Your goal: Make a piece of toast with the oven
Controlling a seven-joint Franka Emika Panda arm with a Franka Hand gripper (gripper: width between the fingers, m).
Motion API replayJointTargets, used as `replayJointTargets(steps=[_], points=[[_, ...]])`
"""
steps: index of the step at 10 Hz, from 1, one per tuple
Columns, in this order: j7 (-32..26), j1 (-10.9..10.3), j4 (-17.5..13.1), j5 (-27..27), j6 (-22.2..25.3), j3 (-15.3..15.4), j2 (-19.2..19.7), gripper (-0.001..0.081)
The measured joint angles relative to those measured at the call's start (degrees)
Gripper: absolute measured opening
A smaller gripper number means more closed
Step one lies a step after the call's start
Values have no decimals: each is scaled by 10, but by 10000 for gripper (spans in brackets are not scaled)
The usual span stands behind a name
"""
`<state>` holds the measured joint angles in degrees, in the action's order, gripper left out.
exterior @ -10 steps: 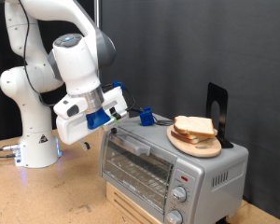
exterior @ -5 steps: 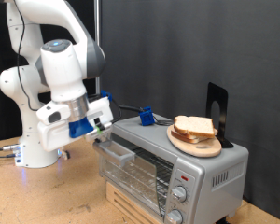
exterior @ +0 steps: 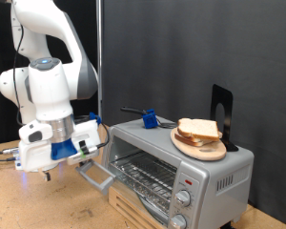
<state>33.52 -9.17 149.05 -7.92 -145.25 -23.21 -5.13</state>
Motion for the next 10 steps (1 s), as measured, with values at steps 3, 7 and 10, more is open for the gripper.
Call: replayJointTargets(steps=[3, 7, 10], points=[[-7, 6, -3, 4, -15, -10, 26, 808], [21, 12, -14, 25, -62, -20, 90, 808], [32, 12, -29, 19, -116, -17, 161, 807]])
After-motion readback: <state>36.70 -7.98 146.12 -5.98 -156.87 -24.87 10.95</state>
